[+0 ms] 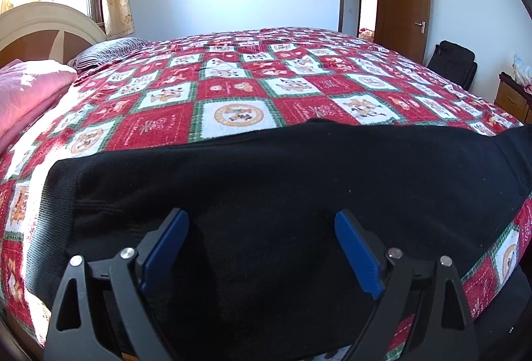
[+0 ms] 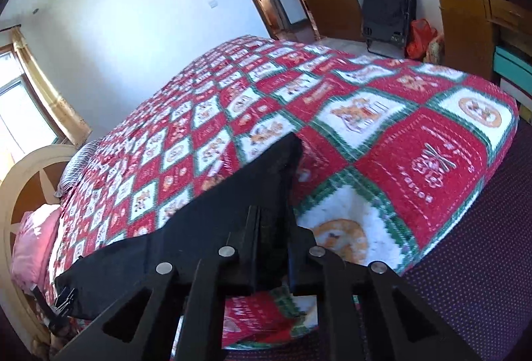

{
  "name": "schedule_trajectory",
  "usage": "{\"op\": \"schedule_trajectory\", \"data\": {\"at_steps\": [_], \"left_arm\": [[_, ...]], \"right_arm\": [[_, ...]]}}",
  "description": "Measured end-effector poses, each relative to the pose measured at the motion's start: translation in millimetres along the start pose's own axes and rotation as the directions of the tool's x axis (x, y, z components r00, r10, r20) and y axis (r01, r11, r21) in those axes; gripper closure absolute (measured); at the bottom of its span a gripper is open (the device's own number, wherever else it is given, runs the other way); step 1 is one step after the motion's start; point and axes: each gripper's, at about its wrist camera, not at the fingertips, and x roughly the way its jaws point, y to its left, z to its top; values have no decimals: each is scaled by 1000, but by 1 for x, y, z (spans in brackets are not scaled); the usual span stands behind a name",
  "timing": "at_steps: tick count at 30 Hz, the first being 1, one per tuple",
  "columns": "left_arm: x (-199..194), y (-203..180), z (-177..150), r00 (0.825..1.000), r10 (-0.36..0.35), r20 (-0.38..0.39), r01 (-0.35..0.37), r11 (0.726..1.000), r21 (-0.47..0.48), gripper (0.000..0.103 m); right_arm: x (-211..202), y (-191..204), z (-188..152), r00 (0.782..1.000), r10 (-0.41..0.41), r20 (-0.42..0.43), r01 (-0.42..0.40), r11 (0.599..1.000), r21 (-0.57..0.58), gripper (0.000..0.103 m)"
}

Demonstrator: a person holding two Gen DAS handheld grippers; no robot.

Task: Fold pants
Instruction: 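Grasp the black pants leg ends with the right tool and lift them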

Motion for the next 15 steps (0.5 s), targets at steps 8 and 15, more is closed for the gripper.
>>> {"op": "schedule_trajectory", "data": {"at_steps": [8,15], "left_arm": [[-1,0,1,1000,-7,-9,7,1000,-10,10],[-4,0,3,1000,-26,-15,25,999,-31,10]], "right_arm": [[-23,63,-1,996,43,72,-33,990,-137,91],[-29,109,-7,992,105,71,-86,971,-222,91]]}}
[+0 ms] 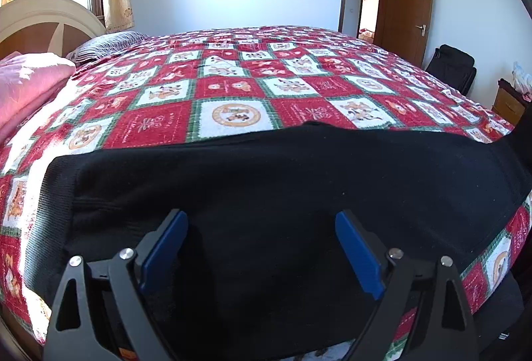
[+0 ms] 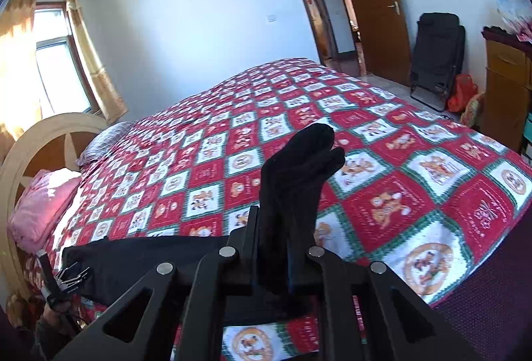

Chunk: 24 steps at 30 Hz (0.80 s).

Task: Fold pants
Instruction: 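Grasp the black pants leg ends with the right tool and lift them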

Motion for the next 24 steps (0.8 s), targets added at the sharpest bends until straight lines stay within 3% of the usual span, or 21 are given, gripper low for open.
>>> {"op": "schedule_trajectory", "data": {"at_steps": [13,24], "left_arm": [[-12,-6,9,999,-35,34,35,999,-7,10],[-13,-9,8,998,-57,30,58,998,-17,10]], "right_arm": [[27,90,-11,990,120,-68,-129,980,-150,91],[65,161,-33,963,209,-168,-245,942,-230,91]]}}
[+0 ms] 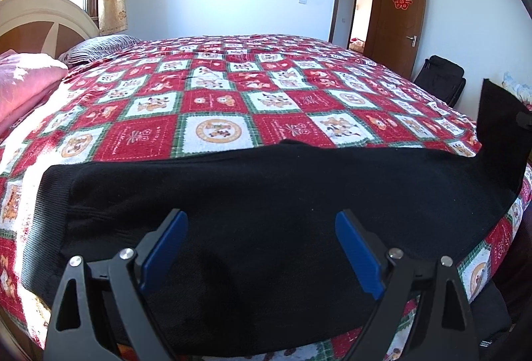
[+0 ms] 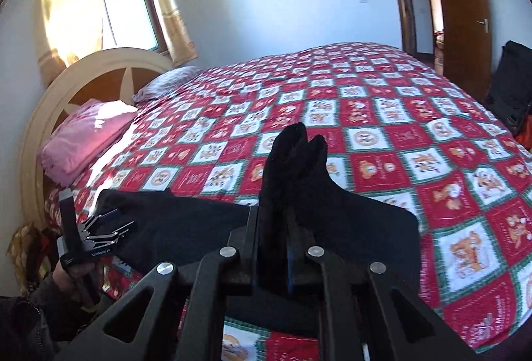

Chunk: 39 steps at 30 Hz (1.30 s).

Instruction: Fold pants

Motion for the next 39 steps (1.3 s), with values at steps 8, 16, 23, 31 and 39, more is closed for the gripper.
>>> {"op": "schedule_trajectory", "data": {"at_steps": [8,16,23,31,39], "left_arm": [[0,0,-1,1000,-14,-3,14,1000,-11,10],[1,-4,-3,1000,-26,-8,26,1000,-6,10],[1,-14,-3,996,-81,-21,81,997,-15,10],[4,-63,10,960,-273,-60,275,961,27,11],[48,-127,30,899,-389,-200,410,909,74,44]], "right_arm": [[48,47,-9,995,57,-76,-62,996,-71,91],[107,77,-38,974,74,-213,-100,988,-115,91],[130,77,-59,934,107,-342,-155,981,-116,68],[37,1,-41,980,70,-187,-83,994,-67,50],[0,-115,-50,992,-93,-91,114,956,272,50]]}}
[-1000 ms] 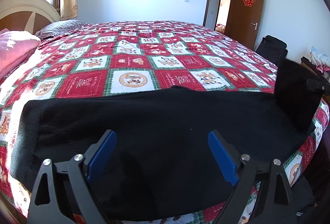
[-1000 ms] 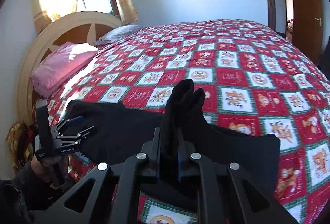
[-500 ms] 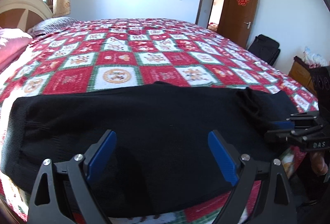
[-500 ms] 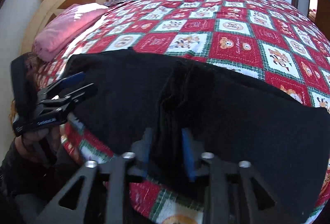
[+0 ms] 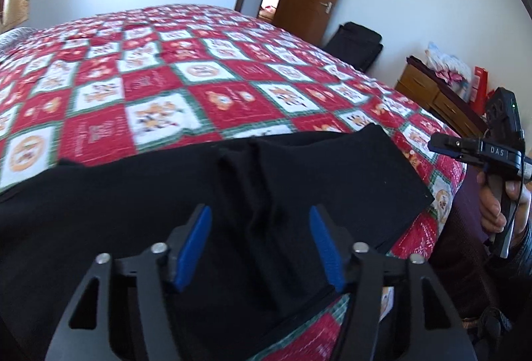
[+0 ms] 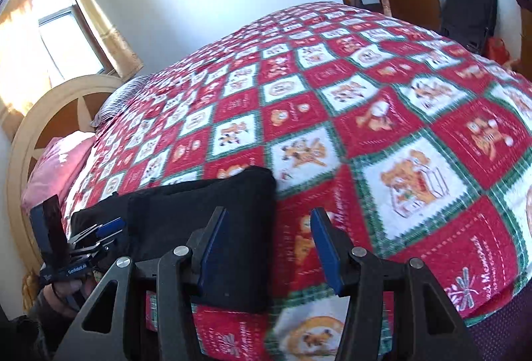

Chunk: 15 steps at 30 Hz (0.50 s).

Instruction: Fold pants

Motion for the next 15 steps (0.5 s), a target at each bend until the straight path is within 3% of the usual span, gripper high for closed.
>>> {"op": "schedule_trajectory", "data": {"at_steps": [2,4,6,7,10,15], "left_arm": [[12,-2,4,999,-7,-31,7,1000,-20,56],[15,-5,5,999,-13,-30,12,999,-37,60],[16,-9,5,999,-25,-36,24,999,-35,83],[15,-11,5,999,-28,-38,27,999,-33,90],[8,-16,4,999,-29,-14,28,999,-18,91],[-18,-6,5,998,-27,52,30,998,-63,91]], "right_arm": [[2,4,-4,1000,3,-9,-4,999,-37,50],[6,8,-10,1000,12,-26,-14,997,-75,50],[14,12,-15,999,21,-47,-25,996,-83,50],[17,10,-19,999,21,-50,-25,997,-77,50],[26,4,-25,997,25,-72,-28,999,-47,50],[19,4,-24,999,19,-27,-20,999,-45,50]]}}
